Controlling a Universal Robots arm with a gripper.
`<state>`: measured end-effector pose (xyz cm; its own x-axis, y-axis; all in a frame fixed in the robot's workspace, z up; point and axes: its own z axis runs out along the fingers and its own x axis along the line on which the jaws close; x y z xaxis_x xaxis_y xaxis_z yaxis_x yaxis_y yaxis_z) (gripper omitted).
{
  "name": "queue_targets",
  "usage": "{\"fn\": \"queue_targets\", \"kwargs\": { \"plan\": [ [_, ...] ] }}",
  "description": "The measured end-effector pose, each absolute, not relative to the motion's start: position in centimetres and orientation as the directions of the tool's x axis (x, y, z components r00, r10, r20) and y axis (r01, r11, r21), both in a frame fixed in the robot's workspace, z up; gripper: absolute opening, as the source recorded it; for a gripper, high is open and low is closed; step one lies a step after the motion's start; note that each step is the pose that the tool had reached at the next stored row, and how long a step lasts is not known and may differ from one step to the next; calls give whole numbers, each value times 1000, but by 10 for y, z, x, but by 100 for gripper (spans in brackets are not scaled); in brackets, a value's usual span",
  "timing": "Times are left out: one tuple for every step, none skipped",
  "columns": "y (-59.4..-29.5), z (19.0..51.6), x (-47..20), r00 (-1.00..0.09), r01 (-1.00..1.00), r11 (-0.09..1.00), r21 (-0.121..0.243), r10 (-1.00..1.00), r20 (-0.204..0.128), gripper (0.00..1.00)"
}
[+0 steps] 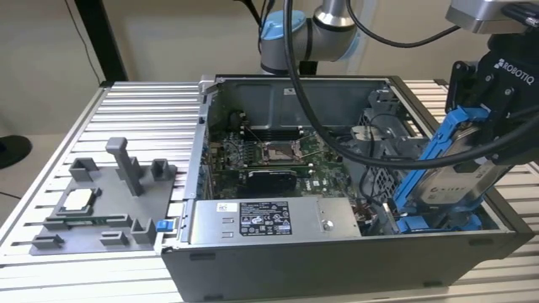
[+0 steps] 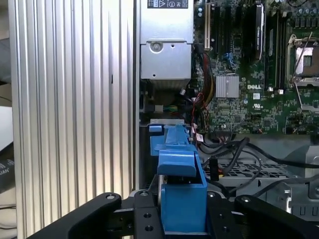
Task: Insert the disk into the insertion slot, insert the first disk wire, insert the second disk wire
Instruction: 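Insert the disk into the insertion slot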
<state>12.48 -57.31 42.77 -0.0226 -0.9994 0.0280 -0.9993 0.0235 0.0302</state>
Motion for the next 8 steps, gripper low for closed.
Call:
{"fn": "queue_targets", "kwargs": {
  "plan": [
    [-573, 426, 125, -23, -999, 24, 30, -999, 28, 0],
    [-573, 425, 125, -24, -999, 24, 30, -999, 28, 0],
    [-573, 423, 125, -24, -999, 25, 30, -999, 28, 0],
    [-573, 422, 125, -25, -999, 26, 30, -999, 28, 0],
    [-573, 421, 125, -26, -999, 26, 30, -999, 28, 0],
    [-573, 419, 125, -26, -999, 27, 30, -999, 28, 0],
    [-573, 419, 125, -27, -999, 28, 30, -999, 28, 0],
    [-573, 418, 125, -27, -999, 28, 30, -999, 27, 0]
  ]
}}
